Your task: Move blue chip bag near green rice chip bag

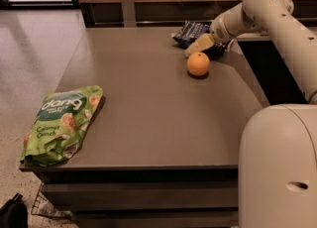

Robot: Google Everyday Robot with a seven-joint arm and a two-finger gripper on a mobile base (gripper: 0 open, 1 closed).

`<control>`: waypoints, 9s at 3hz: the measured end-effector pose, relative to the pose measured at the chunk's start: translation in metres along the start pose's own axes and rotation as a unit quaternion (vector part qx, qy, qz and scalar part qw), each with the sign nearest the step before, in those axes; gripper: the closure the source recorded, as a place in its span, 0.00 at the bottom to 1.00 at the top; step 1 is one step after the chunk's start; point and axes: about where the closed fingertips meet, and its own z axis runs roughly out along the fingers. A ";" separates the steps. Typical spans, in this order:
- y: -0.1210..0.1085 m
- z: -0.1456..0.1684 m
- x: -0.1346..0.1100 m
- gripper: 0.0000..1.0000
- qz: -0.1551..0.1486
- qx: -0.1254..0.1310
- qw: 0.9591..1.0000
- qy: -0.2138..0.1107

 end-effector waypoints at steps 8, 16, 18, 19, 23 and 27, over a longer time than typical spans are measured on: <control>-0.002 0.004 0.002 1.00 0.007 0.000 1.000 0.001; 0.061 -0.296 -0.104 1.00 -0.134 0.152 0.979 -0.020; 0.190 -0.283 -0.087 1.00 -0.185 0.076 0.975 -0.096; 0.243 -0.265 -0.074 1.00 -0.194 0.033 0.974 -0.110; 0.374 -0.164 -0.021 0.97 -0.267 -0.271 0.917 -0.117; 0.379 -0.170 -0.025 0.00 -0.270 -0.268 0.917 -0.121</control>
Offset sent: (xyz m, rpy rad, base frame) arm 0.0022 -0.0026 -0.0144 0.0056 0.0027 -0.0115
